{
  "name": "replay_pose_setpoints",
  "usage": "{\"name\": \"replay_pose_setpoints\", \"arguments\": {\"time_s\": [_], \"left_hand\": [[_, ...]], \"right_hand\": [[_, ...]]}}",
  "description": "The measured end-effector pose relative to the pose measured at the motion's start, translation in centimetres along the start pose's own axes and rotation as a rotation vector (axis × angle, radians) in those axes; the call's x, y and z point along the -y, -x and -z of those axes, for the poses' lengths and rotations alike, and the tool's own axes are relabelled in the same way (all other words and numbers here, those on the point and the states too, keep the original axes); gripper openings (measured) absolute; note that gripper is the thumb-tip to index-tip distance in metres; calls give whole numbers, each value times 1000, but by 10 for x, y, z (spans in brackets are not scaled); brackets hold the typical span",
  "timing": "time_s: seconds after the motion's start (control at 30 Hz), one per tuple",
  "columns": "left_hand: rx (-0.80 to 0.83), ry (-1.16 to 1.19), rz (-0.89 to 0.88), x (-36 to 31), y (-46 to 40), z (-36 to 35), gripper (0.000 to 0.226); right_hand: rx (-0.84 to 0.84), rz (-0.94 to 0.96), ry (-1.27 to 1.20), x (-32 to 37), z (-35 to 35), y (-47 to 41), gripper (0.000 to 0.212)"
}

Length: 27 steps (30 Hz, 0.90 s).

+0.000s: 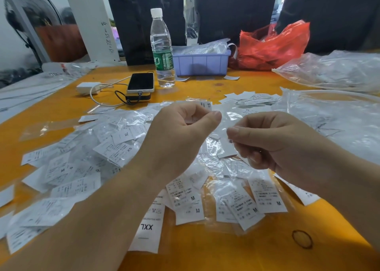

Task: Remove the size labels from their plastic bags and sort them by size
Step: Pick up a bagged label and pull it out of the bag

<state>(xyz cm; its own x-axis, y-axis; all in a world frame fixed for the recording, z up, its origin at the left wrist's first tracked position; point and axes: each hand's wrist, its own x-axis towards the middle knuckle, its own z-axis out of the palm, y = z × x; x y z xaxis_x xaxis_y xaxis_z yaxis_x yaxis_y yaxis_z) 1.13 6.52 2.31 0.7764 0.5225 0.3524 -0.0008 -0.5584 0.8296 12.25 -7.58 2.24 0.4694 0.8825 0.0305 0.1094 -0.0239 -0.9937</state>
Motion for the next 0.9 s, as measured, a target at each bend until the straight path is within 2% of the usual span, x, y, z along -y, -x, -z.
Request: {"name": "replay_pose_setpoints", "arguments": {"time_s": [0.1,0.17,0.4,0.53,0.63,0.73,0.9], "left_hand": [[99,85,87,-1,1,-2,39],[136,131,153,-1,0,-3,48],[159,274,262,-1,-1,-3,17],[160,308,235,-1,-2,-1,24],[170,321,210,-4,-1,0,15],[176,337,220,-5,0,0,16],[183,387,272,-4,-2,1,20]], "right_hand": [[-19,28,-19,-1,1,-1,36],[-31,43,-29,0,2,-1,36],[105,-4,48,-3,0,0,10],[80,3,30,-4,-2,-1,7],[51,29,16,-4,-2,-2,20],[19,78,-14,-3,-2,-1,30],[-17,95,42,-1,-1,0,18]]}}
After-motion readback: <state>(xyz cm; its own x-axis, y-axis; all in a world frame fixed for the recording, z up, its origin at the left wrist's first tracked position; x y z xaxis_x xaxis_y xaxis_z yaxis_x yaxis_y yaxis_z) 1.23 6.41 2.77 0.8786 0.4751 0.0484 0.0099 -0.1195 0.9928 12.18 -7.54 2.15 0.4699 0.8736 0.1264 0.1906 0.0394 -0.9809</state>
